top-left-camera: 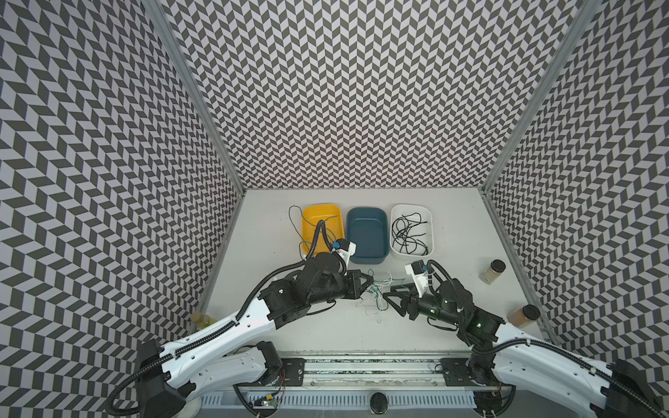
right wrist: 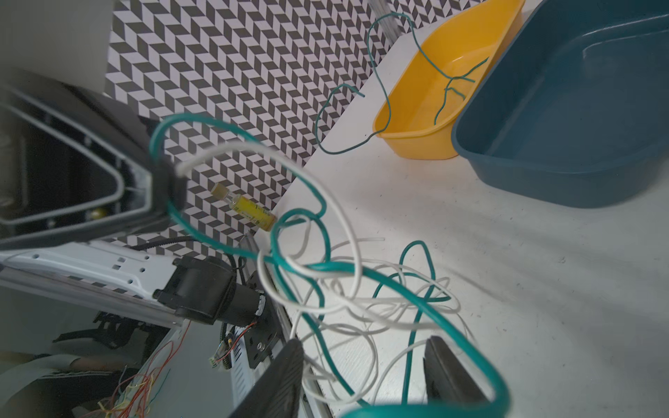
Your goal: Untangle the cables
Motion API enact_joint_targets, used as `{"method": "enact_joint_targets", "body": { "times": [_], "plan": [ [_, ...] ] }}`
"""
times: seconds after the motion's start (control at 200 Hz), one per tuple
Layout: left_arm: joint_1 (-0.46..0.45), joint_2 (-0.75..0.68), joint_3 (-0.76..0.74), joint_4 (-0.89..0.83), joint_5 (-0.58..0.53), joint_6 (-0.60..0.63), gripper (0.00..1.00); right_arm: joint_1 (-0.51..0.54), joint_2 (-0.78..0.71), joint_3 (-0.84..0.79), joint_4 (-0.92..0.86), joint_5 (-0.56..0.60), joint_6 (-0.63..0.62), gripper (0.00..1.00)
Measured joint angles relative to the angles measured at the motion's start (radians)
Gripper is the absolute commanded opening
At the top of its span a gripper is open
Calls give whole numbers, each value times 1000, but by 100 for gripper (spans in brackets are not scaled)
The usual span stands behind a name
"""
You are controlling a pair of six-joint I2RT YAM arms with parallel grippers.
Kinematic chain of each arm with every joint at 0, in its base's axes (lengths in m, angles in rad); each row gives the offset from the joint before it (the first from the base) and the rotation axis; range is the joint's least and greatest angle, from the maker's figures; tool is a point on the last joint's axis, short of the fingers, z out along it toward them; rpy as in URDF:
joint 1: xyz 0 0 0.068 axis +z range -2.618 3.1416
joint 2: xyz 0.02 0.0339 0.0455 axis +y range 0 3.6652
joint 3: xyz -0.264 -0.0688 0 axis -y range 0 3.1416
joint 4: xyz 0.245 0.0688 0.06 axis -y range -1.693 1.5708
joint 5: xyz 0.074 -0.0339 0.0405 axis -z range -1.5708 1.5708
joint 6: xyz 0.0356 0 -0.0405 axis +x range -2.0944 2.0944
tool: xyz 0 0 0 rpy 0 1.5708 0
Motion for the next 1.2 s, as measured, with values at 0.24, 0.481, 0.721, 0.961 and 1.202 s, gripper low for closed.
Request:
{"method": "enact_joint_targets", "body": {
  "times": [0.24, 0.481, 0.721, 0.961, 1.202],
  "plan": [
    [-38, 0, -8, 46, 18, -11, 0, 5, 84, 9, 72, 57, 47, 50],
    [-58, -5, -34, 93, 18, -11, 0, 20, 34, -27, 186, 103, 84, 49],
    [-65, -21, -47, 136, 19, -13, 0, 32, 74, -29, 225, 131, 91, 26],
    [-71, -77, -52, 164, 40, -15, 0, 36, 80, -35, 197, 233, 88, 0],
    [-72, -202, -51, 83, 29, -9, 0, 42, 35, -54, 155, 330, 83, 0]
  ]
}}
